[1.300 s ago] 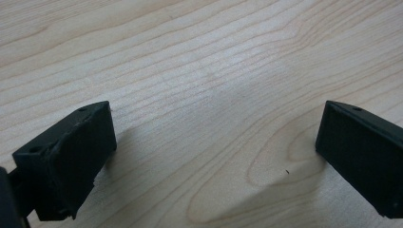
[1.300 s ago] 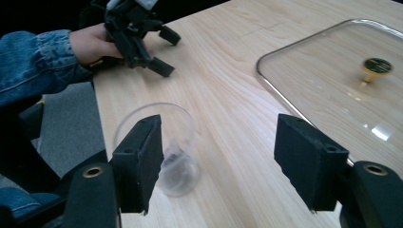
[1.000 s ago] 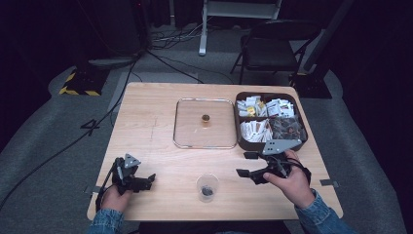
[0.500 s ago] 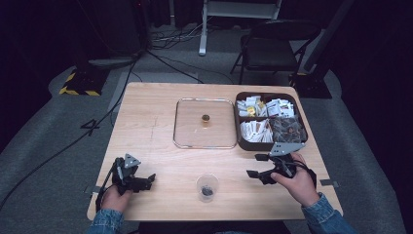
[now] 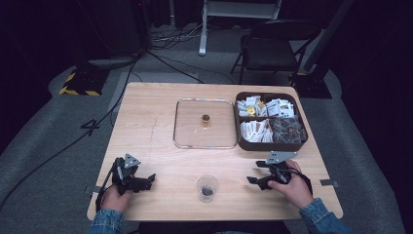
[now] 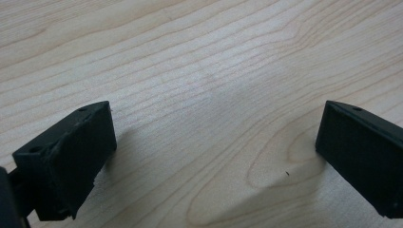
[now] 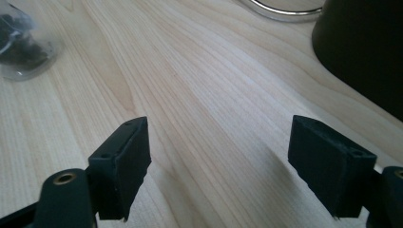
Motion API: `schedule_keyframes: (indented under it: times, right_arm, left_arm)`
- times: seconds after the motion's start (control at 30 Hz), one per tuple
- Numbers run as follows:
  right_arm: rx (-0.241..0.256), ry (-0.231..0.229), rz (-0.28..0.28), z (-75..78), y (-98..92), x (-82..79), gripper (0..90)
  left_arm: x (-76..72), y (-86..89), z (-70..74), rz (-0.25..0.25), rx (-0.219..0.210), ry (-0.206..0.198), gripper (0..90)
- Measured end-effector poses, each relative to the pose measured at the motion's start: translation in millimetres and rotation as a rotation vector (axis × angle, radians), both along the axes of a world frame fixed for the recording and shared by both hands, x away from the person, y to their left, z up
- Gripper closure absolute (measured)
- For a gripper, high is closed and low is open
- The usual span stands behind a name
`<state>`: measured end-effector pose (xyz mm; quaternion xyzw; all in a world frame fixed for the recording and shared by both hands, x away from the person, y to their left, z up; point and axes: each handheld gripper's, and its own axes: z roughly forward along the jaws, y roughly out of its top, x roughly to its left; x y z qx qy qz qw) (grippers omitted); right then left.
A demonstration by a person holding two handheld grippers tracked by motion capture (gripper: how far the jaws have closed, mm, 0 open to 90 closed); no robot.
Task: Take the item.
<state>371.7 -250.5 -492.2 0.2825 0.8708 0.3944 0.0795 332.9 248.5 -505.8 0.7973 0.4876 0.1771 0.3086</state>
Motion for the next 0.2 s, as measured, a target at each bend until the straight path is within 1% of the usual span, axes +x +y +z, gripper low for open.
schedule_keyframes:
  times: [0.1, 0.13, 0.2]
  right_arm:
    - [-0.009, 0.006, -0.001, -6.9, 0.2, -1.4, 21.8]
    - [-0.008, -0.020, 0.004, -9.2, 0.6, -2.2, 21.3]
    - [-0.014, -0.052, 0.019, -11.3, 0.7, -2.8, 20.9]
  left_arm:
    - [0.0, 0.0, 0.1, 0.000, 0.001, 0.001, 0.0]
    - [0.0, 0.0, 0.1, 0.000, 0.001, 0.001, 0.0]
    - [-0.1, 0.0, 0.1, 0.000, 0.001, 0.000, 0.0]
